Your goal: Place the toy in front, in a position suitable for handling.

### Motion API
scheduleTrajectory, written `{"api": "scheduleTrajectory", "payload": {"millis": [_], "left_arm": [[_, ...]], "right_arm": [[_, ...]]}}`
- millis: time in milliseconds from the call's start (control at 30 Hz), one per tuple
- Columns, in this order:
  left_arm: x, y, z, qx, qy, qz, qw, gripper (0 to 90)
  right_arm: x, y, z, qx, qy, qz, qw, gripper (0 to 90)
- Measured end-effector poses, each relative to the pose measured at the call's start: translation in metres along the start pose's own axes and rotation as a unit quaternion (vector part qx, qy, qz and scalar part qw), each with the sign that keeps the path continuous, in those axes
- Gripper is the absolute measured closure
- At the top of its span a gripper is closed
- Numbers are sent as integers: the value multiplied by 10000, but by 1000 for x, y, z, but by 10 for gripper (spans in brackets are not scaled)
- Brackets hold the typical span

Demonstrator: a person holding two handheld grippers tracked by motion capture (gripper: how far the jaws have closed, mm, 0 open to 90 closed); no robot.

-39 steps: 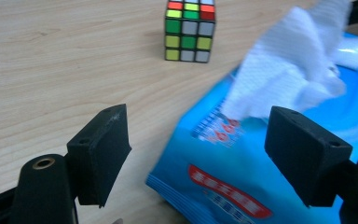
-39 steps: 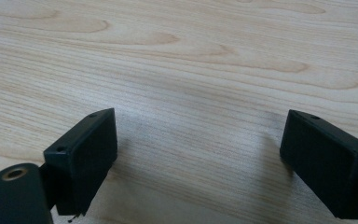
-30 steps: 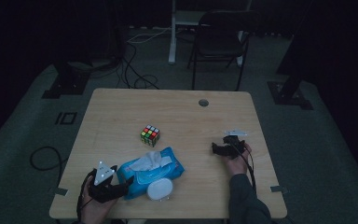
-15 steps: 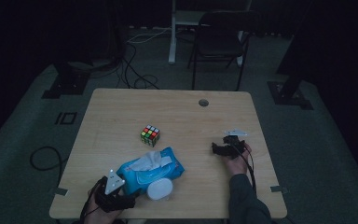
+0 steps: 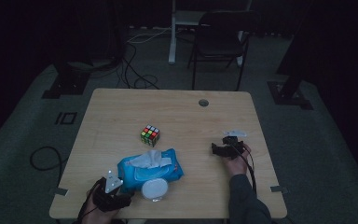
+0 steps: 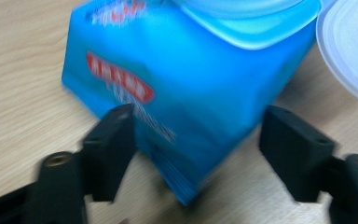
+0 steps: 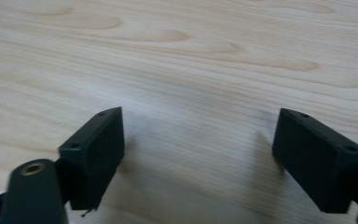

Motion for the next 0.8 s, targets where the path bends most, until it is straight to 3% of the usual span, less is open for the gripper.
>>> {"api": "scheduleTrajectory", "payload": {"millis": [33,67,100,167,300,367,500,667,700,800], "left_arm": [[-2,-4,2,222,-157,12,9996,417],[-2,-4,2,222,-157,12,9996,467],[-5,-10,6,384,-297,-40,9988,505],[-6,-16,8,348,-325,-144,9988,530],[-8,-24,10,546,-381,-211,9976,601],[-8,-26,9,532,-387,-241,9975,633],[-6,-37,6,687,-235,-485,9962,709],[1,-41,8,659,-133,-368,9971,728],[4,-40,11,658,-157,-248,9974,728],[6,-40,15,733,-210,-179,9969,856]], "right_arm": [[0,-2,-1,35,-2,-40,10000,199],[0,-2,-1,35,-2,-40,10000,199],[0,-5,-2,77,11,-78,9999,219],[0,-6,-2,101,15,-99,9999,227],[0,-6,-2,112,15,-106,9999,229],[0,-6,-2,113,17,-108,9999,229],[0,-6,-2,115,24,-109,9999,229],[0,-6,-2,121,36,-115,9999,229],[0,-7,-2,123,43,-119,9998,229],[0,-6,-2,130,50,-127,9998,229]]}}
Point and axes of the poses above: each handheld gripper's, and its own axes: z roughly forward along the jaws, x roughly out of its top, y roughly to its right, the point moved 7 cm from there along z, roughly forward along the jaws, and after that the axes turned 4 degrees about -x, right-handed, at the moved point
